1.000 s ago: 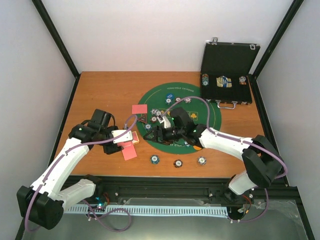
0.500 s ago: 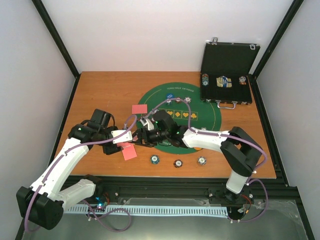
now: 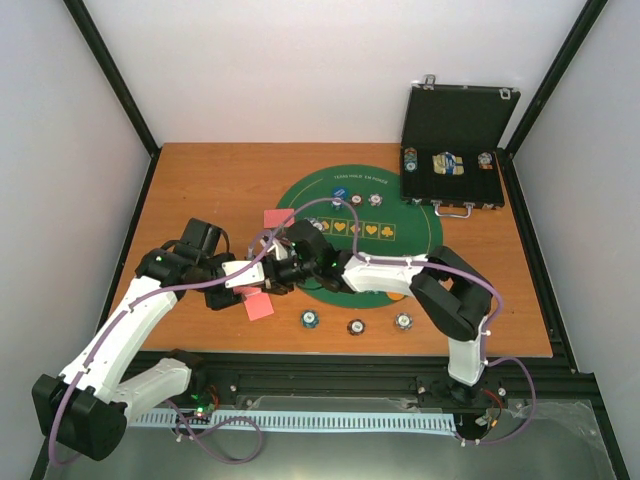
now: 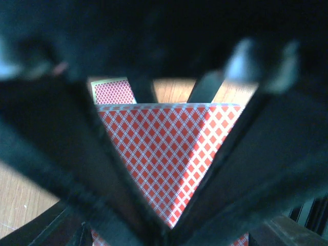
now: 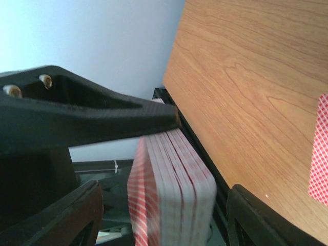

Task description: Distribute texas hold em gaming equipment

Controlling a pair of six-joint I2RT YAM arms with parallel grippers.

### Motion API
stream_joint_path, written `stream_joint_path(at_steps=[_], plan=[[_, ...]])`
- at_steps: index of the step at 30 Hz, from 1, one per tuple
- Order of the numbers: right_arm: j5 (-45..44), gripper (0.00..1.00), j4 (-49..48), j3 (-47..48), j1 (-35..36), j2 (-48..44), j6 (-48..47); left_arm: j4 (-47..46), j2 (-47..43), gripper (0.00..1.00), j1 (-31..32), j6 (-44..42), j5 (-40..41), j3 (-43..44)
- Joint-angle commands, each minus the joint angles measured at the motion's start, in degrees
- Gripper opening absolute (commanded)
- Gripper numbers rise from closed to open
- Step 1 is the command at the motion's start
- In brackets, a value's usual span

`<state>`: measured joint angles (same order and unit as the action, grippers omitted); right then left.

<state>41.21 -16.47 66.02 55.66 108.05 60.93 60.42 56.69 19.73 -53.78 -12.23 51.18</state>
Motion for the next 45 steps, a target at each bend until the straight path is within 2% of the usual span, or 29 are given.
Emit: stream_joint_path(at_steps=[1, 6, 11, 25, 28, 31, 34, 40, 45], plan=[[1.0, 0.66, -1.0, 3.4, 0.7, 2.2, 0.6, 0.4, -1.0, 0.32, 0.0, -0.4, -0.8, 2.5], [0.9, 0.64, 1.2, 3.0, 0.7, 3.2, 0.1, 0.4, -1.1, 0.32, 0.0, -0.5, -0.7, 2.6], [0.8, 0.58, 1.3, 0.5, -0.3, 2.6, 0.2, 0.3, -1.1, 0.32, 0.0, -0.5, -0.7, 2.3], [-0.1, 0.54, 6.8, -4.4, -4.5, -3.5, -3.4, 0.6, -1.5, 0.32, 0.0, -0.8, -0.4, 2.6], [0.6, 0.54, 5.3, -4.9, -4.4, -4.0, -2.7, 0.5, -1.4, 0.32, 0.0, -0.9, -0.4, 2.4], [1.1, 0.60, 4.0, -3.3, -3.4, -4.1, -2.3, 0.5, -1.4, 0.32, 0.0, -1.0, -0.2, 1.9], [2.1, 0.62, 3.8, -0.3, -1.9, -2.4, -2.2, 0.5, -1.4, 0.32, 0.0, -1.1, -0.2, 1.7], [3.5, 0.60, 3.7, 2.7, -0.6, 2.6, -1.8, 1.4, -1.3, 0.32, 0.0, -1.5, -0.4, 2.0], [2.3, 0.56, 8.6, 4.3, -0.5, 3.5, -4.6, 1.7, -1.5, 0.32, 0.0, -1.6, -0.5, 2.6]])
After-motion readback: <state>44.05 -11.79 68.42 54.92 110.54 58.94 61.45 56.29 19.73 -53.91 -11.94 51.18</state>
